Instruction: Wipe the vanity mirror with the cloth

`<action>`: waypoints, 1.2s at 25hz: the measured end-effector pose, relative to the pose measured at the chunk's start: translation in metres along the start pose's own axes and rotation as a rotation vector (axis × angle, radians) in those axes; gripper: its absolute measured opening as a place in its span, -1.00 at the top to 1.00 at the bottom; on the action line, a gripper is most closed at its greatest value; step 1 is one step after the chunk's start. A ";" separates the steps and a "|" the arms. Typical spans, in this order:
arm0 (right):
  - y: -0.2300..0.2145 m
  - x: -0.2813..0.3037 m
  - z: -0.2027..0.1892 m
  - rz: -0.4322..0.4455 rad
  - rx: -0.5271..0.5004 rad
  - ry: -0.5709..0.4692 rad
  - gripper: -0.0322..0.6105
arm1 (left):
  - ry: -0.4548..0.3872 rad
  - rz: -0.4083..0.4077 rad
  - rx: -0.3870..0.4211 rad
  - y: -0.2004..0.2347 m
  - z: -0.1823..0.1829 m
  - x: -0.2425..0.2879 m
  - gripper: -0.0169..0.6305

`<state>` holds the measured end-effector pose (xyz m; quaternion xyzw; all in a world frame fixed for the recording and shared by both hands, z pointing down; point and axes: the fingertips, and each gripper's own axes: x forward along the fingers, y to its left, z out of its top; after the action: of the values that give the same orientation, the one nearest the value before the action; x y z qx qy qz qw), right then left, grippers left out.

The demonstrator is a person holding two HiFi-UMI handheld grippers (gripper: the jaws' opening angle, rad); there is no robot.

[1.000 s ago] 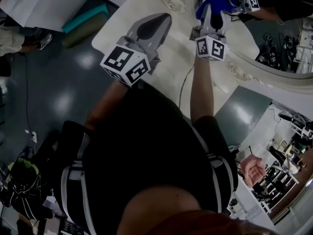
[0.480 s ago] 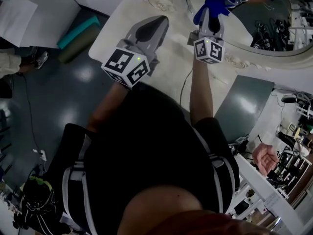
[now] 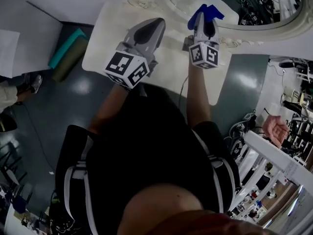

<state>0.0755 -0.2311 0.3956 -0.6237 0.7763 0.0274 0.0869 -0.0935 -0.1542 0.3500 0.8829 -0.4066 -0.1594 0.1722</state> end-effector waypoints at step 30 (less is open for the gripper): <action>-0.096 -0.186 0.021 -0.176 0.102 0.114 0.66 | 0.089 0.013 0.138 -0.118 -0.080 0.017 0.91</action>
<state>0.2093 -0.0698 0.4129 -0.6847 0.7227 -0.0557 0.0763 0.0291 -0.0816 0.3672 0.8963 -0.4143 -0.0903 0.1301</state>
